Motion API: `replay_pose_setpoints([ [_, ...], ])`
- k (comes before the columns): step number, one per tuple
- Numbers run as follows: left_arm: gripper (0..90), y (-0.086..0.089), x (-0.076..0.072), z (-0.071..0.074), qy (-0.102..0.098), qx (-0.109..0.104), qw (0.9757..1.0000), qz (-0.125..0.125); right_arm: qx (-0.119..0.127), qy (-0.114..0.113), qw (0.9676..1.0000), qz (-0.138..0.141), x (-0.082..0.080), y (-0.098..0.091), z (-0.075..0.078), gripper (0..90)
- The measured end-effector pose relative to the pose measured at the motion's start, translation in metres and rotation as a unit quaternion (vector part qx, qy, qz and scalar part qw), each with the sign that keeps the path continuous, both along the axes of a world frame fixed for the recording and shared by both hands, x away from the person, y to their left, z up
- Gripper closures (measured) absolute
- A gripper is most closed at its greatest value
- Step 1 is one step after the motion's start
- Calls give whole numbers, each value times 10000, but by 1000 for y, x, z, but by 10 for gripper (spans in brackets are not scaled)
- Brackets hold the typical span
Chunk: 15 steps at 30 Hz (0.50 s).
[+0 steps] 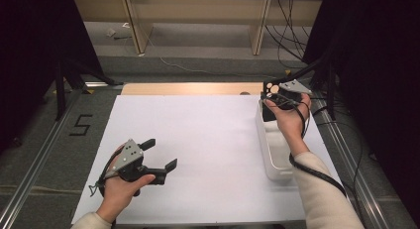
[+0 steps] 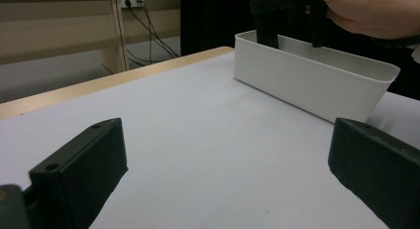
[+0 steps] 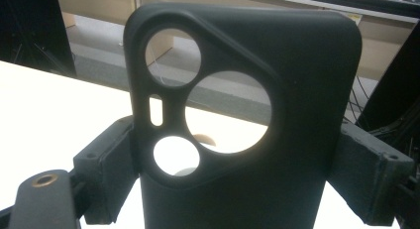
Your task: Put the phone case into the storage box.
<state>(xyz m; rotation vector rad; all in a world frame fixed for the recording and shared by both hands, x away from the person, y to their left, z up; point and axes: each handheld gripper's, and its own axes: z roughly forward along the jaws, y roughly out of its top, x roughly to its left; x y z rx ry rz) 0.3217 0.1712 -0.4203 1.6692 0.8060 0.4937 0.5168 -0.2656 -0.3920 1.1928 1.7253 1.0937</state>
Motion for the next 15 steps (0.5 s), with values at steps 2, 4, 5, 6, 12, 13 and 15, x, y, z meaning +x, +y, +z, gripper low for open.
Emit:
replay_pose_setpoints([
  [2,12,0,0,0,2,-4,10000,2,-7,28,10000,1,1,1,0,155],
  [4,12,0,0,0,-1,0,10000,-3,-8,20,10000,13,2,1,0,155],
  [5,12,0,0,0,0,-2,10000,-3,-26,18,10000,17,3,2,0,155],
  [6,12,0,0,0,-2,7,10000,-7,-39,26,10000,20,4,2,0,155],
  [12,12,0,0,0,1,-1,10000,-9,-20,73,10000,-2,7,3,-3,154],
  [13,12,0,0,0,3,-3,10000,-9,-20,73,10000,-2,7,3,-3,154],
  [15,12,0,0,0,2,-5,10000,-13,-26,102,9999,-5,9,2,-4,154],
])
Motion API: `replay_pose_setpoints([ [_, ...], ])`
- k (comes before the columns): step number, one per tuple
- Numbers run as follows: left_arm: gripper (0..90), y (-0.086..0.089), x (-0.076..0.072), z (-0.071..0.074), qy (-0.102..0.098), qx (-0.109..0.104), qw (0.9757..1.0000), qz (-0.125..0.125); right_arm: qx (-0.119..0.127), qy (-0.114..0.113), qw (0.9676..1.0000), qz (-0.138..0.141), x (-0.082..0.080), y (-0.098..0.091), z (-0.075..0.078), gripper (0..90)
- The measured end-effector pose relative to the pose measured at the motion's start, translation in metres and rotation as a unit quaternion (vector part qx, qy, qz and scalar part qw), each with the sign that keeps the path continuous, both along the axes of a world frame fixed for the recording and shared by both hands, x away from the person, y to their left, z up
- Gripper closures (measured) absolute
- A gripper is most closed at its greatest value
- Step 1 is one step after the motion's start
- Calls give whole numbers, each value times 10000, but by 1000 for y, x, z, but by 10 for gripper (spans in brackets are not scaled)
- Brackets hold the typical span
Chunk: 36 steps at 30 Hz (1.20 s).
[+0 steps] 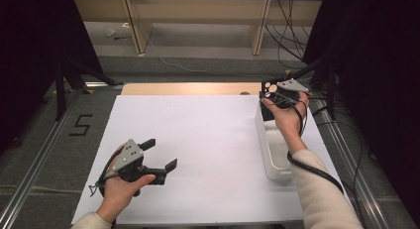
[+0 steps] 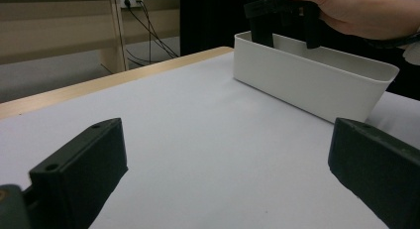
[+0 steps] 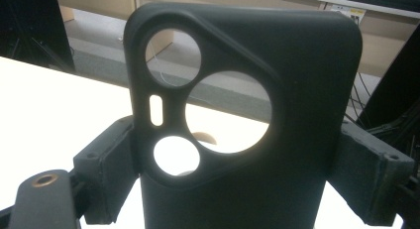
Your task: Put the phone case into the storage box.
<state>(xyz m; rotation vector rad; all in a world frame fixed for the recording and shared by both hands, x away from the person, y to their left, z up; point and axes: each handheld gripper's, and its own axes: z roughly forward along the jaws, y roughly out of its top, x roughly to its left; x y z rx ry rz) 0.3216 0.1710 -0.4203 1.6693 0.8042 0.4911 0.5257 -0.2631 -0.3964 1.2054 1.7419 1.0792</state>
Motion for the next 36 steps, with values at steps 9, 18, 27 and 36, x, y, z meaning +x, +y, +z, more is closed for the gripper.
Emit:
replay_pose_setpoints([
  [9,12,0,0,0,-3,6,10000,0,-17,47,10000,-6,4,0,-3,153],
  [18,12,0,0,0,0,5,10000,-6,-65,71,9999,30,7,1,-5,152],
  [27,12,0,0,0,0,3,10000,-11,-118,108,9999,26,11,2,-8,151],
  [36,12,0,0,-1,-2,9,10000,-17,-139,138,9998,2,14,0,-10,151],
])
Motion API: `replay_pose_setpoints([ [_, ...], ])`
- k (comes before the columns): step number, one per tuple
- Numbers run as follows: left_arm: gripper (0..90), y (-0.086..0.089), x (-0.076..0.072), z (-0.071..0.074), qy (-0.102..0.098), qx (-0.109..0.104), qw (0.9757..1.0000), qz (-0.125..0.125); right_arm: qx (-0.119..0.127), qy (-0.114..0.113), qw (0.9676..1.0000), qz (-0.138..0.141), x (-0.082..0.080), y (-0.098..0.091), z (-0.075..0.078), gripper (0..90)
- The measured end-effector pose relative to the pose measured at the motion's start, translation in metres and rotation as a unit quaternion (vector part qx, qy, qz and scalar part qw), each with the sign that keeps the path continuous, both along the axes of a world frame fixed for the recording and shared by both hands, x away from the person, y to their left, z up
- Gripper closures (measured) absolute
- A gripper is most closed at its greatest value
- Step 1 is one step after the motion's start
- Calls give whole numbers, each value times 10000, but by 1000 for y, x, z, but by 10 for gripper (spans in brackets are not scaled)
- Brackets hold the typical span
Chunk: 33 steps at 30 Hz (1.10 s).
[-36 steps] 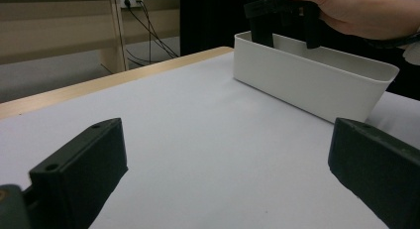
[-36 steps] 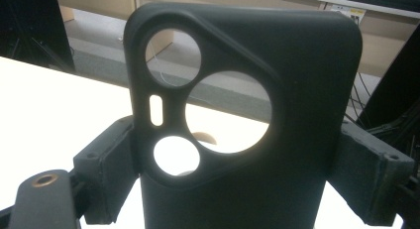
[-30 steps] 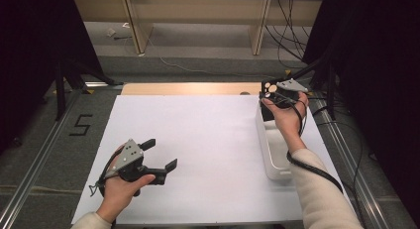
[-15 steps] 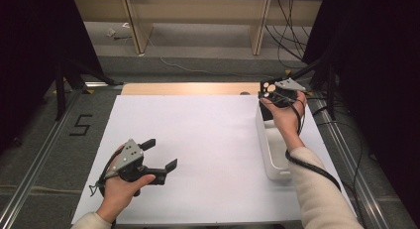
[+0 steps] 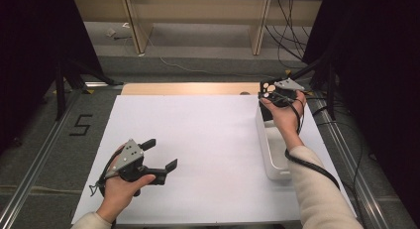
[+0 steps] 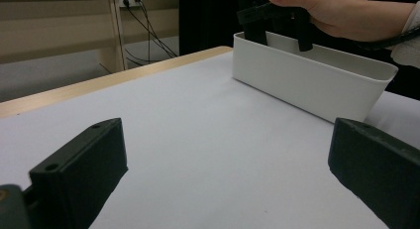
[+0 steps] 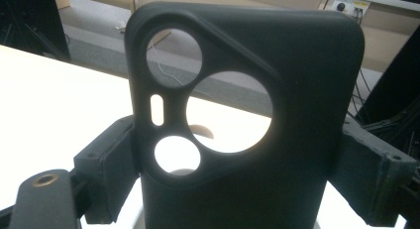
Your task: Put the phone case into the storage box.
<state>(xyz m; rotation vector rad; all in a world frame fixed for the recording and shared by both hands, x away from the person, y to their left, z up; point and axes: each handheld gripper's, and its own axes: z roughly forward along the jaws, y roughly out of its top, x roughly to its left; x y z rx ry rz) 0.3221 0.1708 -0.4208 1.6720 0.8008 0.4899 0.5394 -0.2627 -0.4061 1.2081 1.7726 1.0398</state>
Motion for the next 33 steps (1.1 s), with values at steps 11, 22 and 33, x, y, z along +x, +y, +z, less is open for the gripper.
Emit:
replay_pose_setpoints([
  [11,12,0,0,0,2,-5,10000,-2,-19,36,10000,13,2,1,-1,150],
  [22,12,0,0,0,14,-21,10000,6,-63,65,10000,-9,6,2,-4,149],
  [33,12,0,0,0,8,-12,10000,-6,-98,79,9999,-26,8,3,-6,148],
])
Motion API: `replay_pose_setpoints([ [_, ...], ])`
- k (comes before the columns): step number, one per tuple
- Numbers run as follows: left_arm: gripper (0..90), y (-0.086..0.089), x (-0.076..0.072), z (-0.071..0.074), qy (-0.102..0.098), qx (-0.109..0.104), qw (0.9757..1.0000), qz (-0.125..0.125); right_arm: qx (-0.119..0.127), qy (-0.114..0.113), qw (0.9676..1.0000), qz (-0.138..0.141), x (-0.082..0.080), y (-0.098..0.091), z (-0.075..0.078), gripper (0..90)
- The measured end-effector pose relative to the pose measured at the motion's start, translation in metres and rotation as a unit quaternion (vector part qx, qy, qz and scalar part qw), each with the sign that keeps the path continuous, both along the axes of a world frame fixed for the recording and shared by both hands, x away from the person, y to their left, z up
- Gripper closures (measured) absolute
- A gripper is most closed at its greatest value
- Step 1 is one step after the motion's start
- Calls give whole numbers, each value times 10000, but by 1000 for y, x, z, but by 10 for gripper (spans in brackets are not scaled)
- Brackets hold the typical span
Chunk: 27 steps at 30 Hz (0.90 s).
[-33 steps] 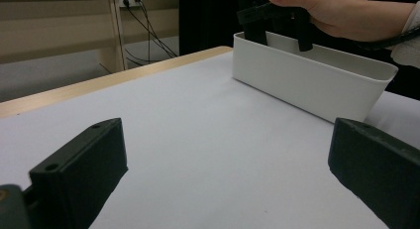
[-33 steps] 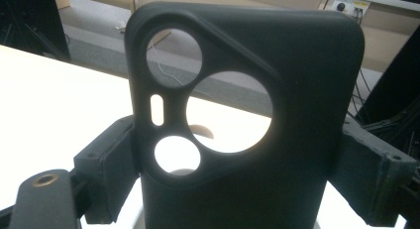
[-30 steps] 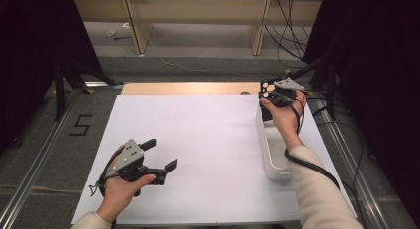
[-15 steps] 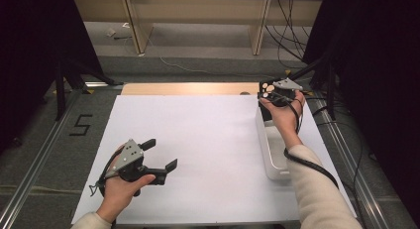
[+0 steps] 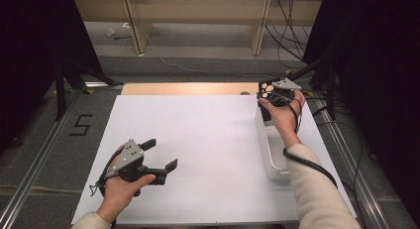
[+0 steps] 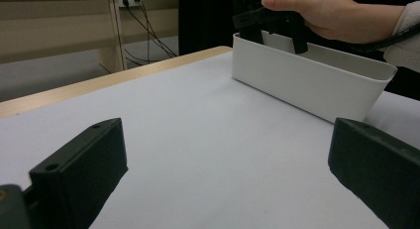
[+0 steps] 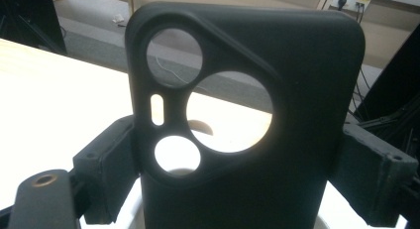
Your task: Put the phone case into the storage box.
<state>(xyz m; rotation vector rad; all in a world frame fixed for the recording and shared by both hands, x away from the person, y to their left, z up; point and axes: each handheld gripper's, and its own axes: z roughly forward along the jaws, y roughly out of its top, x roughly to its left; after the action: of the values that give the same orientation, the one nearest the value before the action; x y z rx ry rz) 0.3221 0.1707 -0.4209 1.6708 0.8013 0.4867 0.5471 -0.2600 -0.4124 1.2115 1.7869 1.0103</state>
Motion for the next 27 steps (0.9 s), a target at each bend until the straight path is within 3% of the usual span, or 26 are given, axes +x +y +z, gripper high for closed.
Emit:
replay_pose_setpoints([
  [27,12,0,0,0,11,-6,10000,-12,-38,57,10000,1,2,1,-7,145],
])
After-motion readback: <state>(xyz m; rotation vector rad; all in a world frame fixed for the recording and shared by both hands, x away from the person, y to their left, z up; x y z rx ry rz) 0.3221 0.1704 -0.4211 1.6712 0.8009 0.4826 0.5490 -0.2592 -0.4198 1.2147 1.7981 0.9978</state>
